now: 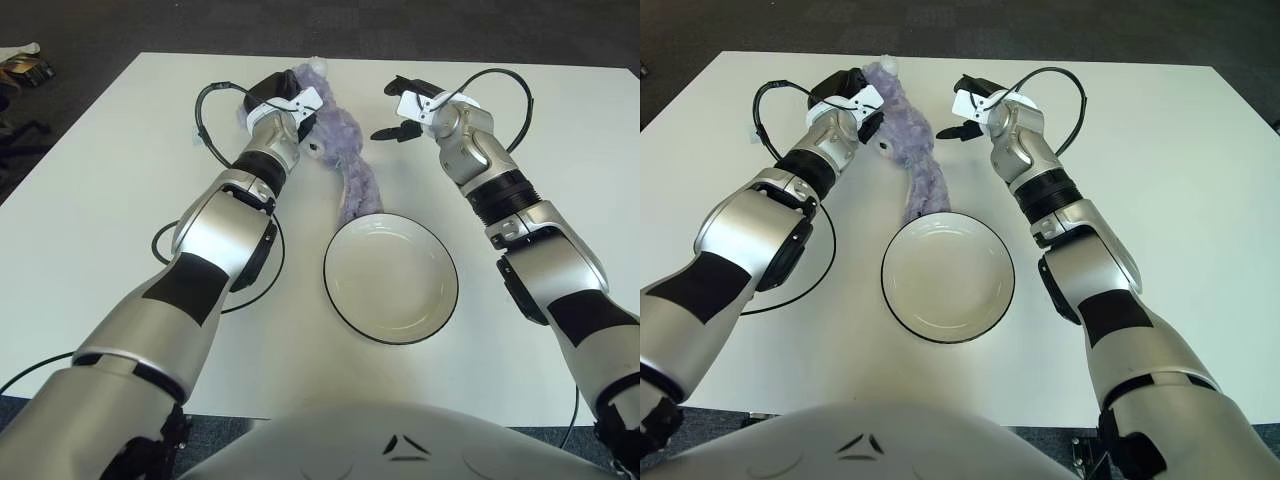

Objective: Put the doll into the plate.

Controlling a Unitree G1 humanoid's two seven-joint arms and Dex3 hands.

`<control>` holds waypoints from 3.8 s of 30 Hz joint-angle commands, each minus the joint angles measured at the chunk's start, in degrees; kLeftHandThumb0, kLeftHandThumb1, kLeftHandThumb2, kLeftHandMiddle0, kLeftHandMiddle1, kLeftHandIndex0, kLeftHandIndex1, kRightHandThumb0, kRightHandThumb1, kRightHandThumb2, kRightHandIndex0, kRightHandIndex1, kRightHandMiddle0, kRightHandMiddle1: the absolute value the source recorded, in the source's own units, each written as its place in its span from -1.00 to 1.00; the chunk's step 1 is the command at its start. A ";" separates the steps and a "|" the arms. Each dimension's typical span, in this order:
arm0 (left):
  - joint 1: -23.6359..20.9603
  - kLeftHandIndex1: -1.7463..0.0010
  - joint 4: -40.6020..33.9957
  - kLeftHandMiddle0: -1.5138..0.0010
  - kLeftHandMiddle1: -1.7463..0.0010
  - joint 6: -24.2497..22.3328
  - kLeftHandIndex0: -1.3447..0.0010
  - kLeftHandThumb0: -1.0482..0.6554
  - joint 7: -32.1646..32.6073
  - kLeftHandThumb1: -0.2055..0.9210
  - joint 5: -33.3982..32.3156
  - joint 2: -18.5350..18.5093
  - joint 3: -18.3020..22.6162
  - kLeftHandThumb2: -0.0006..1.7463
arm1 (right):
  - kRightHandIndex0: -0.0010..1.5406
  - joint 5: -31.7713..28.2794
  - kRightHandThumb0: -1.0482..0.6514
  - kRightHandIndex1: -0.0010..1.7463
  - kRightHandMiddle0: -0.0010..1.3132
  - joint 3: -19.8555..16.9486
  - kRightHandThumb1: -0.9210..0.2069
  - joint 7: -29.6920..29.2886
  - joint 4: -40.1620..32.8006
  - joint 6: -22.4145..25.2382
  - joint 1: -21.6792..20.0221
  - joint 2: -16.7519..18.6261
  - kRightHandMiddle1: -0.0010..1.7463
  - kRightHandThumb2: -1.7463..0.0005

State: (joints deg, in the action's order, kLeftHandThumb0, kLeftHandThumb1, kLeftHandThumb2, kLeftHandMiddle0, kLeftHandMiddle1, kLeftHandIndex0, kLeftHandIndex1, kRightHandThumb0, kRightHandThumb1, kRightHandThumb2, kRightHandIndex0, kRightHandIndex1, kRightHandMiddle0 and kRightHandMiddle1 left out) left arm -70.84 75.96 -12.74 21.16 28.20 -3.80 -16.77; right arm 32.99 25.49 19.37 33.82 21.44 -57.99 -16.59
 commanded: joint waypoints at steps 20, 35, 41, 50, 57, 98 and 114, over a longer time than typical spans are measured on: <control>-0.42 -1.00 0.47 0.01 -0.87 0.14 0.15 0.23 0.88 -0.41 -0.47 1.85 0.62 0.72 | -0.74 -1.43 -0.70 -0.35 -1.00 -0.69 -0.97 0.39 11.21 -3.17 -5.77 3.69 -0.53 0.78; 0.06 -1.00 0.29 0.01 -0.85 1.63 0.23 0.23 -0.28 -0.33 -0.49 1.33 0.52 0.65 | -0.65 -2.52 -0.67 -0.30 -1.00 -1.61 -0.99 -2.10 18.68 -6.48 -8.78 7.43 -0.55 0.76; 0.23 -0.91 0.34 0.09 -0.98 2.73 0.32 0.23 -0.30 -0.19 -0.06 1.19 -0.05 0.58 | -0.61 -4.86 -0.62 -0.29 -1.00 -3.48 -0.90 -2.38 20.66 -5.62 -9.18 9.48 -0.54 0.76; 0.35 -0.97 0.29 0.14 -0.92 3.27 0.45 0.23 -0.14 -0.05 -0.25 0.67 -0.28 0.47 | -0.55 -5.57 -0.63 -0.28 -1.00 -4.16 -0.71 -2.84 22.43 -1.06 -10.29 11.80 -0.58 0.58; 0.40 -1.00 0.25 0.13 -0.84 3.34 0.45 0.23 -0.43 -0.03 -0.21 0.36 -0.44 0.44 | -0.63 -5.09 -0.67 -0.30 -1.00 -3.61 -0.70 -3.45 24.26 1.44 -11.52 12.85 -0.52 0.54; -1.20 -0.64 -2.12 0.12 -0.98 0.34 -0.05 0.23 -1.39 -0.31 -0.73 -0.56 -0.24 0.56 | -0.61 -12.54 -0.66 -0.02 -1.00 -13.39 -0.52 -24.79 31.52 1.66 -10.22 17.84 -0.82 0.41; -1.72 -0.57 -2.42 0.09 -1.00 -1.24 0.00 0.23 -2.02 -0.25 -0.24 -0.70 -1.43 0.51 | -0.74 -12.83 -0.92 0.27 -1.00 -13.44 -0.78 -26.25 32.02 0.34 -9.75 18.15 -0.90 0.63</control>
State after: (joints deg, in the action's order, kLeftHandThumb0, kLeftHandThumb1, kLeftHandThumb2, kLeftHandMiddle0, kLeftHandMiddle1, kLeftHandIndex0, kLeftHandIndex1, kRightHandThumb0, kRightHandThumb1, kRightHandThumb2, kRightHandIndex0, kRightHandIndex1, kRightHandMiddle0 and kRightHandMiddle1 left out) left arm -71.23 74.16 -13.32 19.87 27.43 -4.30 -17.82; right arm 20.99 12.57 -6.21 65.59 22.63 -68.46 1.41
